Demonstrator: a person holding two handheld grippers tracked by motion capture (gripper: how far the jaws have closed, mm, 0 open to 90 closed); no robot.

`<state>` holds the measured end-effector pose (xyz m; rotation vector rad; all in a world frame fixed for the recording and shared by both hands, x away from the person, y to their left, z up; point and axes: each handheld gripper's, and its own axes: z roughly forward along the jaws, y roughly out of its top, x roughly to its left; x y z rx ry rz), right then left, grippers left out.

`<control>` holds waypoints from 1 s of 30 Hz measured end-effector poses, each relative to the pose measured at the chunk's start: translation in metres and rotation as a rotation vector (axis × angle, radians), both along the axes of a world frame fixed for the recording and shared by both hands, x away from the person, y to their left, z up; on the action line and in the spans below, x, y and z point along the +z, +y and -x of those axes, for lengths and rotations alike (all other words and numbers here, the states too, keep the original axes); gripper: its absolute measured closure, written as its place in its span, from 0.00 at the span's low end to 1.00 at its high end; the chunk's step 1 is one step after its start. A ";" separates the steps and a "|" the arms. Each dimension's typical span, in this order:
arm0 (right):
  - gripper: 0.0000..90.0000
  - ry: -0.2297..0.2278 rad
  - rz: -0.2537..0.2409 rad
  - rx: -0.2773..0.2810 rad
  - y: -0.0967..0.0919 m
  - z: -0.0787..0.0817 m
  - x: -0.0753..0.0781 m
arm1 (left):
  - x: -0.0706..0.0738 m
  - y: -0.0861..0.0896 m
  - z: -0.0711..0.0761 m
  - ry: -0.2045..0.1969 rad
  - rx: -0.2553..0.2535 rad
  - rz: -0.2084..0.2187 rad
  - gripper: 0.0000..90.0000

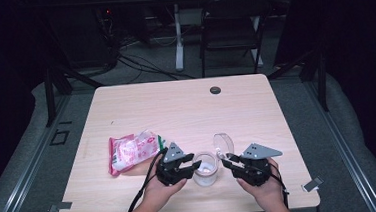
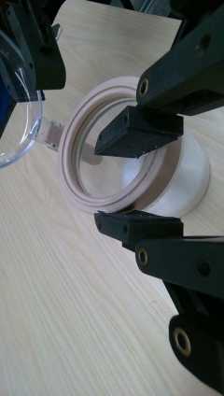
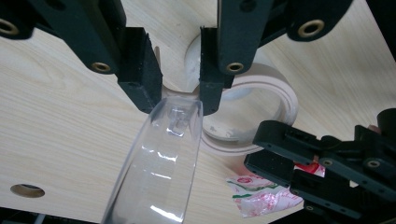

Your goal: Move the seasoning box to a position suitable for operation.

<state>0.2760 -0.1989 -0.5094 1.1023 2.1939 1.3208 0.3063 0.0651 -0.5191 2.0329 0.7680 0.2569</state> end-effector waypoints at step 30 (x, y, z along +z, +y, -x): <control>0.72 -0.022 0.050 0.034 0.006 -0.033 0.000 | 0.019 0.078 -0.009 -0.028 0.181 0.042 0.68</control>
